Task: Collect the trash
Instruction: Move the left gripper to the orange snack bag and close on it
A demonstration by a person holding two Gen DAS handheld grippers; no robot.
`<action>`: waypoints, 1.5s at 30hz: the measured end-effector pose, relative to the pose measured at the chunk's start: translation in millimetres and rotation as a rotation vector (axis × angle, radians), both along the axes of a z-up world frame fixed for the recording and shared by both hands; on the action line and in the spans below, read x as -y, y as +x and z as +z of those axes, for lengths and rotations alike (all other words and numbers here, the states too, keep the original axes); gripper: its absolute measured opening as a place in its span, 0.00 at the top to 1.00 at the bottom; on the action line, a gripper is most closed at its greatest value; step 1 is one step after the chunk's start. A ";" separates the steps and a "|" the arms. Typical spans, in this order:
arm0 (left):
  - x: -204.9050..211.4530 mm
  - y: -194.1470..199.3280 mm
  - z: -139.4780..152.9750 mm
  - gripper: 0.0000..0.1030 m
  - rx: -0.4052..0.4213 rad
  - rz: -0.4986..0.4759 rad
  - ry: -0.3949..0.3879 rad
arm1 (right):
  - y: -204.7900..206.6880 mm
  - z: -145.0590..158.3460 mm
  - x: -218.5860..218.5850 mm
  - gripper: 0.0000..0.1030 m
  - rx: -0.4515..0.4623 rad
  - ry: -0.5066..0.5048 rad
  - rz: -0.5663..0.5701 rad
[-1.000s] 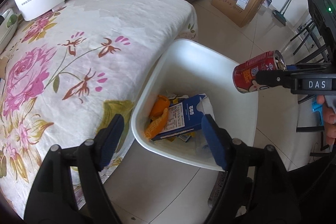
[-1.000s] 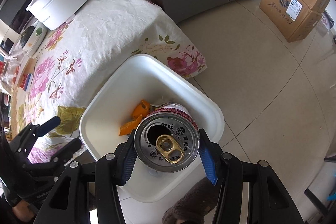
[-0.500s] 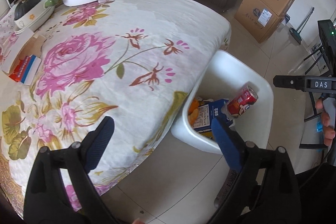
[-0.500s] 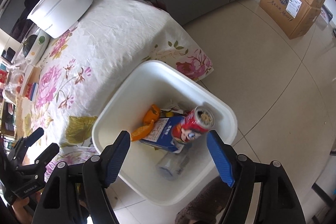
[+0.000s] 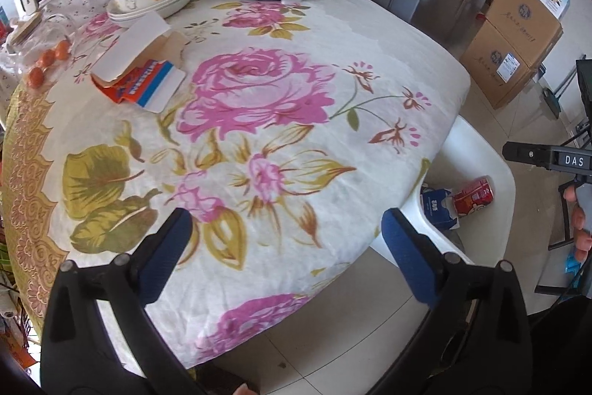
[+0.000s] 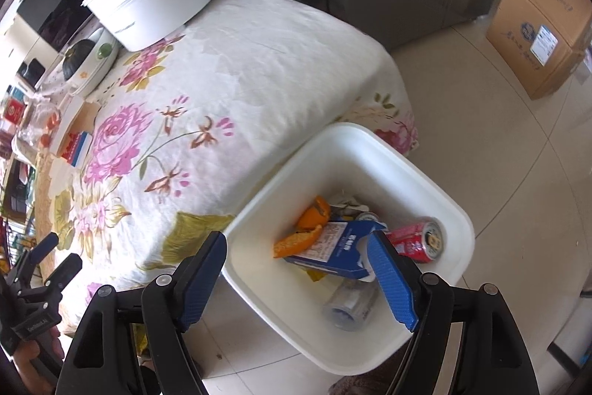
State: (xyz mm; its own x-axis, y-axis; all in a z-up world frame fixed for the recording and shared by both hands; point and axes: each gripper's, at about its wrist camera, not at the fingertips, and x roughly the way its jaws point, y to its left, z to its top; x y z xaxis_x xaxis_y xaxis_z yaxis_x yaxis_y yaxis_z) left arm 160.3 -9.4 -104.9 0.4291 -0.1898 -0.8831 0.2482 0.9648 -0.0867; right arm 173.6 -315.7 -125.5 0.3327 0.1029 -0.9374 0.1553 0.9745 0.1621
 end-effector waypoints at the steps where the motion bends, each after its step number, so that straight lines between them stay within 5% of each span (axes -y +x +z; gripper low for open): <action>1: -7.5 0.1 -0.1 0.01 0.001 0.012 0.002 | 2.3 0.3 -6.7 0.22 0.003 -0.002 0.011; 13: -93.8 6.5 6.6 0.01 0.012 0.159 0.002 | 27.9 2.9 -78.2 0.22 0.029 -0.046 0.113; 26: -128.1 72.2 5.5 0.01 0.154 0.130 0.082 | 73.4 2.0 -120.4 0.19 0.072 0.018 0.089; 37: -148.1 162.0 -17.5 0.03 0.158 0.220 -0.117 | 96.8 -11.7 -130.4 0.19 0.077 -0.087 0.122; 40: -151.6 172.9 -32.6 0.15 0.115 0.234 -0.175 | 98.7 -13.8 -131.8 0.19 0.078 -0.106 0.142; 45: -147.2 172.9 -52.4 0.53 0.076 0.207 -0.247 | 98.8 -10.8 -141.6 0.19 0.102 -0.143 0.199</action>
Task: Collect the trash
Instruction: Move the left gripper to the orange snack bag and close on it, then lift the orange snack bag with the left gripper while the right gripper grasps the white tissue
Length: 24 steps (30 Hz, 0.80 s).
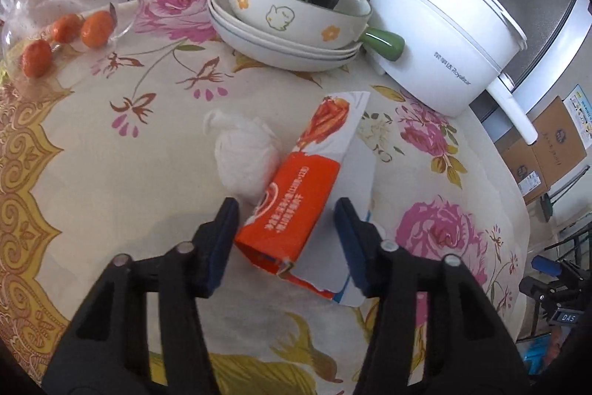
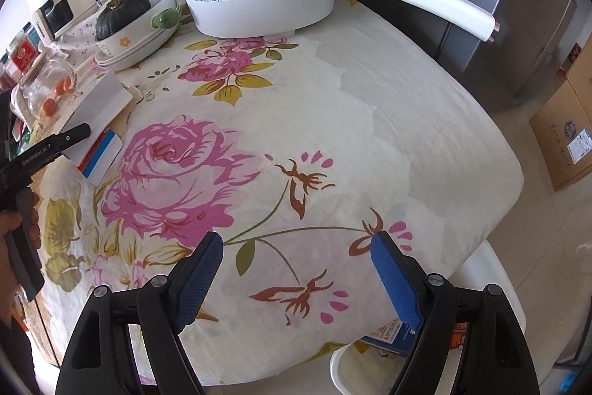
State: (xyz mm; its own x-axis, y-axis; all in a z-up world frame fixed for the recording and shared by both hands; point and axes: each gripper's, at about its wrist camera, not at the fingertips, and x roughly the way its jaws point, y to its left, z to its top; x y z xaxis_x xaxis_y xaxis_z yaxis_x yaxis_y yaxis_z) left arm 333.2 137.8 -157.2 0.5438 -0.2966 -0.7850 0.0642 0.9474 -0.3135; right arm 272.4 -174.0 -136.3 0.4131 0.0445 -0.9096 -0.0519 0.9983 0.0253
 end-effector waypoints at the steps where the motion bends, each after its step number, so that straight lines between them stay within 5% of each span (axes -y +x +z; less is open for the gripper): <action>1: 1.5 -3.5 1.5 0.54 0.011 0.003 0.000 | -0.5 1.7 -3.0 0.19 0.010 -0.009 0.014; 6: 0.0 -27.1 14.2 0.70 0.083 -0.037 -0.024 | -1.1 8.8 -21.6 0.19 0.052 -0.035 0.075; 14: -47.0 -92.0 44.1 0.72 0.149 -0.042 -0.045 | 28.0 10.2 -56.0 0.19 0.050 0.131 0.055; 24: -120.1 -139.0 31.9 0.72 0.138 0.063 -0.031 | 70.7 1.7 -187.6 0.19 0.117 0.159 0.250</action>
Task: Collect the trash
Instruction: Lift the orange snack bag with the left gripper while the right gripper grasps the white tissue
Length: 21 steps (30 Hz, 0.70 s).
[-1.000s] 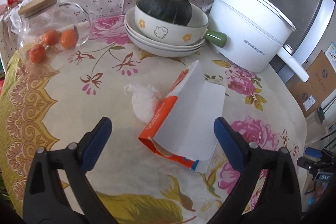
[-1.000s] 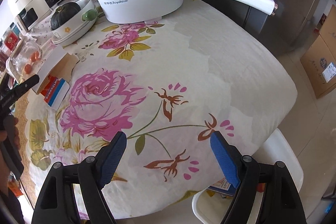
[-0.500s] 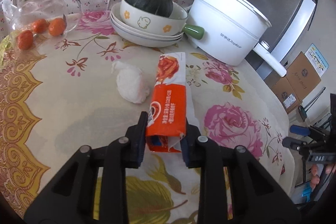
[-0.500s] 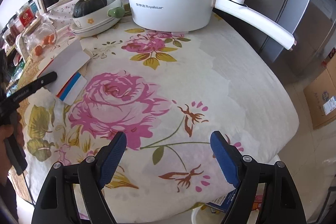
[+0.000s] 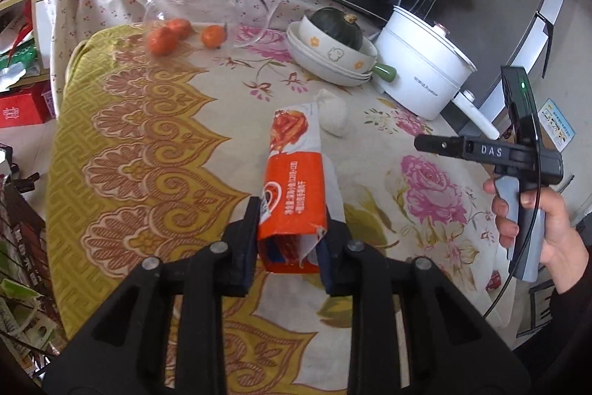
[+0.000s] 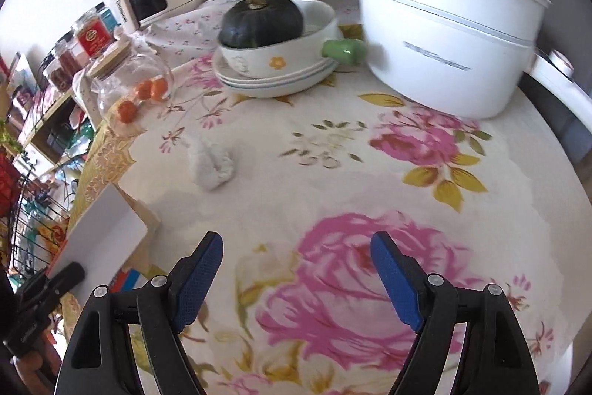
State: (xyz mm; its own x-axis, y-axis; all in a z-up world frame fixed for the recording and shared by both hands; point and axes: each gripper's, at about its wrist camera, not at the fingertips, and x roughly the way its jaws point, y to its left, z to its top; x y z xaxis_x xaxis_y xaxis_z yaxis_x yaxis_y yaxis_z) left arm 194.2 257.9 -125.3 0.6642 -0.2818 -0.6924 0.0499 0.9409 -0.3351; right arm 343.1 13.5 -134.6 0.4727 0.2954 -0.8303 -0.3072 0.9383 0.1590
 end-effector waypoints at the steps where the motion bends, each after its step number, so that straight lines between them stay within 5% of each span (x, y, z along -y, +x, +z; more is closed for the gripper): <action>1: -3.6 -1.5 -1.9 0.72 0.000 0.011 0.005 | 4.2 -1.7 -12.4 0.19 0.008 -0.007 0.017; 8: -16.1 -2.1 -13.9 0.72 -0.035 0.046 -0.034 | 36.7 -27.4 -75.7 0.25 0.004 -0.044 0.057; 15: -13.8 1.5 -23.0 0.68 -0.087 0.040 -0.051 | 46.6 -46.0 -99.6 0.65 0.001 -0.113 0.094; 21: -12.2 -2.4 -21.2 0.69 -0.094 0.044 -0.067 | 21.1 -24.0 -73.4 0.68 0.010 -0.093 0.115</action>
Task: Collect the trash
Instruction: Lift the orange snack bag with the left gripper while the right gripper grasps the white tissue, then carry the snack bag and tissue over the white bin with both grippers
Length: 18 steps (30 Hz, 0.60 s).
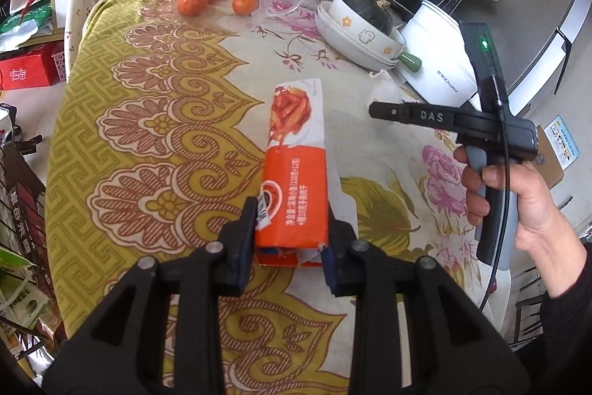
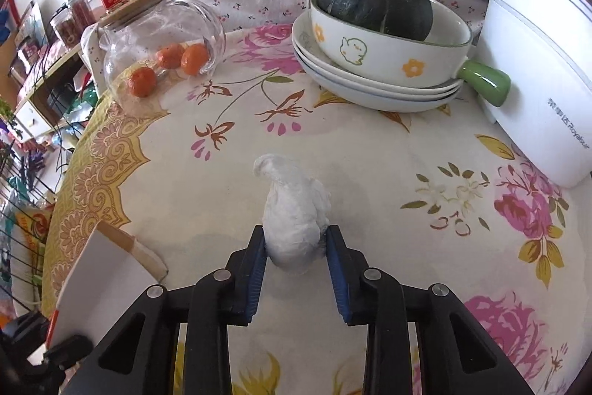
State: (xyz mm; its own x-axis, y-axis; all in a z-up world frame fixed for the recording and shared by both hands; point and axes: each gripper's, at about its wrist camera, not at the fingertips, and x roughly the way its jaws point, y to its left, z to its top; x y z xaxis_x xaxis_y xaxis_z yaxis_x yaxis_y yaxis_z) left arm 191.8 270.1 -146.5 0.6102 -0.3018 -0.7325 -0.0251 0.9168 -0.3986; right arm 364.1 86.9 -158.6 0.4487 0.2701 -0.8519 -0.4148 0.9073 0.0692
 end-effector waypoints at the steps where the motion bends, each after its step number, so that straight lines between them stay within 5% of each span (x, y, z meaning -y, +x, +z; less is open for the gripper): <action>1: 2.2 -0.7 2.0 0.69 0.000 0.001 0.001 | -7.3 4.5 6.1 0.68 0.005 -0.007 0.009; 18: 108.5 -23.1 58.9 0.72 0.037 -0.176 0.181 | -134.5 57.8 148.2 0.68 0.043 -0.029 0.012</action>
State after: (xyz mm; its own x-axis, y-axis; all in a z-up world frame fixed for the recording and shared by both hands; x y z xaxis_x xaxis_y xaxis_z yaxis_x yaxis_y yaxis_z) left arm 168.8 161.6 -87.6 0.5876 -0.2713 -0.7623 0.1526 0.9624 -0.2249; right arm 229.7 -61.3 -100.8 0.4820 0.2512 -0.8394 -0.4277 0.9036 0.0248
